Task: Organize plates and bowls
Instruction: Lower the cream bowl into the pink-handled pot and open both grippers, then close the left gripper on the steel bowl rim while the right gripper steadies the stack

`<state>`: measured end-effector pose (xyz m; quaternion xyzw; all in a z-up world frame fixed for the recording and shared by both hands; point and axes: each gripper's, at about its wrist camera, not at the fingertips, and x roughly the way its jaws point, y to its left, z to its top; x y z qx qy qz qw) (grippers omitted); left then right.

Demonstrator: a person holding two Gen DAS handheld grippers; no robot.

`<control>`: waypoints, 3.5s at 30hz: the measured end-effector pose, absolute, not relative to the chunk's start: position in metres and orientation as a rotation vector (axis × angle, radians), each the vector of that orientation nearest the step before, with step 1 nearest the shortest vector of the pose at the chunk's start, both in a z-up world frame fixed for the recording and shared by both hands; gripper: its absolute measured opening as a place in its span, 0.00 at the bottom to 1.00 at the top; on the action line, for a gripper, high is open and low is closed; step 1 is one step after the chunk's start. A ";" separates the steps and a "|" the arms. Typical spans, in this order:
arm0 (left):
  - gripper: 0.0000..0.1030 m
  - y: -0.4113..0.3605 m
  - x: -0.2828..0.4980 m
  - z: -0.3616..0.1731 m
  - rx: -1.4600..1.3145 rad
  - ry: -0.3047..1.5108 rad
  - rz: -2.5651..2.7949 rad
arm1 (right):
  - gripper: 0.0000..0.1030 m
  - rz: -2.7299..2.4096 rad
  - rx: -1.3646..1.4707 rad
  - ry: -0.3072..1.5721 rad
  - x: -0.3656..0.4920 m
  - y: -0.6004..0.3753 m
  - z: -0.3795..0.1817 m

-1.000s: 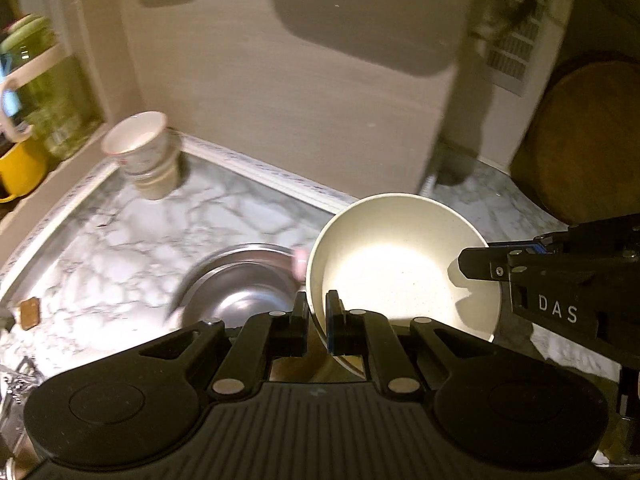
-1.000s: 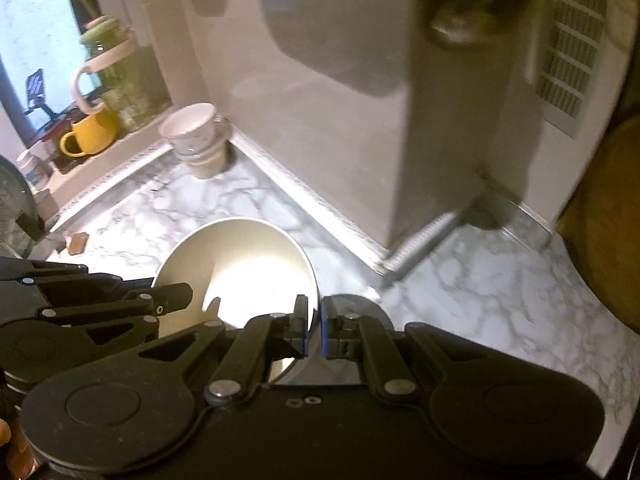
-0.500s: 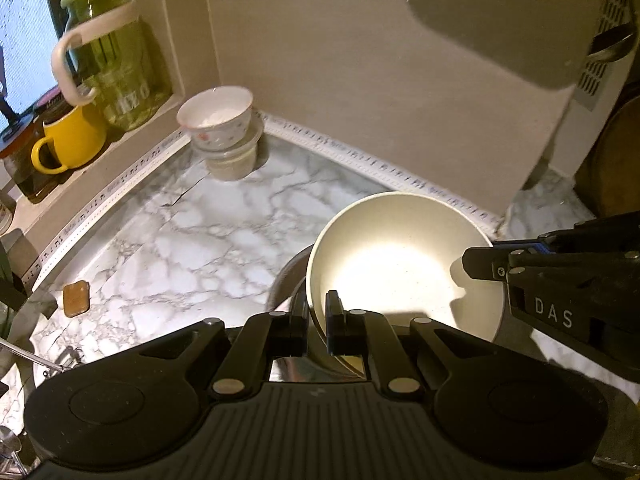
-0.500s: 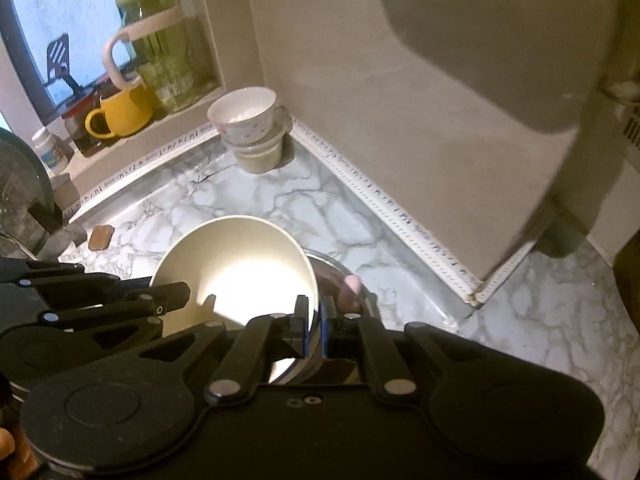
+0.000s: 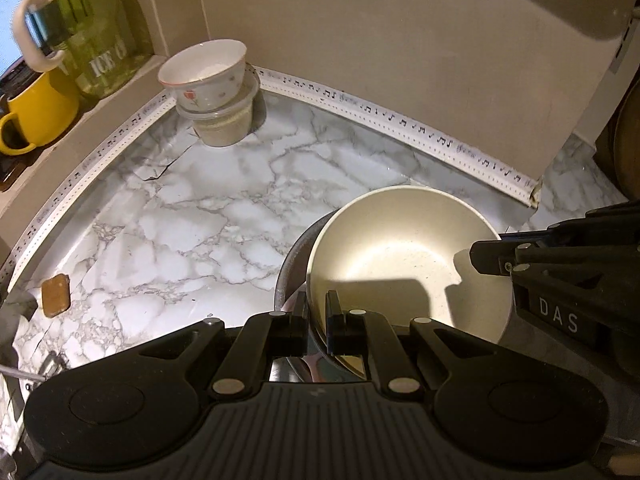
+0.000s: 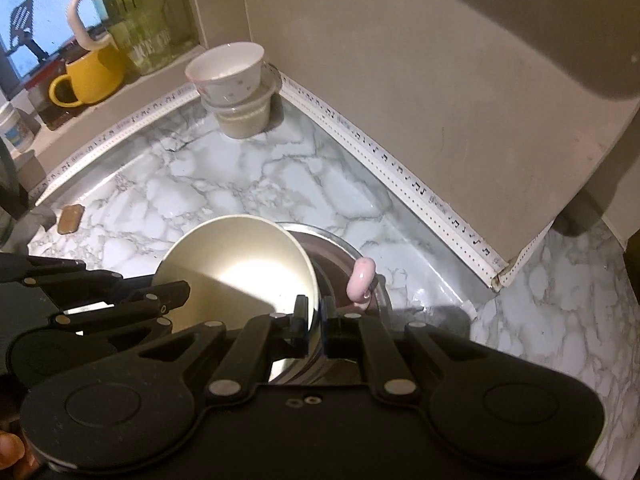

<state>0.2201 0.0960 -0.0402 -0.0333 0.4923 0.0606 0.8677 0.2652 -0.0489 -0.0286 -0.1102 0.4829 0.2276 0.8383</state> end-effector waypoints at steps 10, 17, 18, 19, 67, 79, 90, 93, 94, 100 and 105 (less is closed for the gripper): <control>0.07 0.098 0.233 -0.058 -0.013 1.069 0.097 | 0.07 0.465 -0.250 1.061 0.271 -0.041 -0.046; 0.07 0.099 0.237 -0.067 0.017 1.083 0.079 | 0.08 0.470 -0.262 1.074 0.272 -0.039 -0.051; 0.07 0.099 0.237 -0.068 0.021 1.083 0.079 | 0.08 0.470 -0.262 1.076 0.273 -0.039 -0.052; 0.07 0.098 0.237 -0.069 0.025 1.084 0.077 | 0.08 0.468 -0.262 1.078 0.273 -0.038 -0.053; 0.66 0.143 0.216 -0.033 -0.065 0.972 0.122 | 0.46 0.574 -0.133 1.038 0.238 -0.103 -0.018; 0.66 0.168 0.236 -0.057 -0.135 0.993 0.146 | 0.68 0.541 -0.121 1.087 0.245 -0.113 -0.053; 0.66 0.183 0.257 -0.086 -0.264 1.034 0.135 | 0.60 0.511 -0.060 1.151 0.264 -0.117 -0.088; 0.66 0.184 0.264 -0.091 -0.289 1.041 0.128 | 0.58 0.514 -0.053 1.162 0.266 -0.117 -0.094; 0.66 0.184 0.266 -0.092 -0.301 1.042 0.123 | 0.57 0.513 -0.051 1.163 0.266 -0.116 -0.095; 0.65 0.178 0.275 -0.100 -0.318 1.055 0.104 | 0.49 0.519 -0.041 1.170 0.267 -0.112 -0.101; 0.58 0.178 0.279 -0.104 -0.358 1.058 0.092 | 0.44 0.530 -0.033 1.183 0.268 -0.108 -0.106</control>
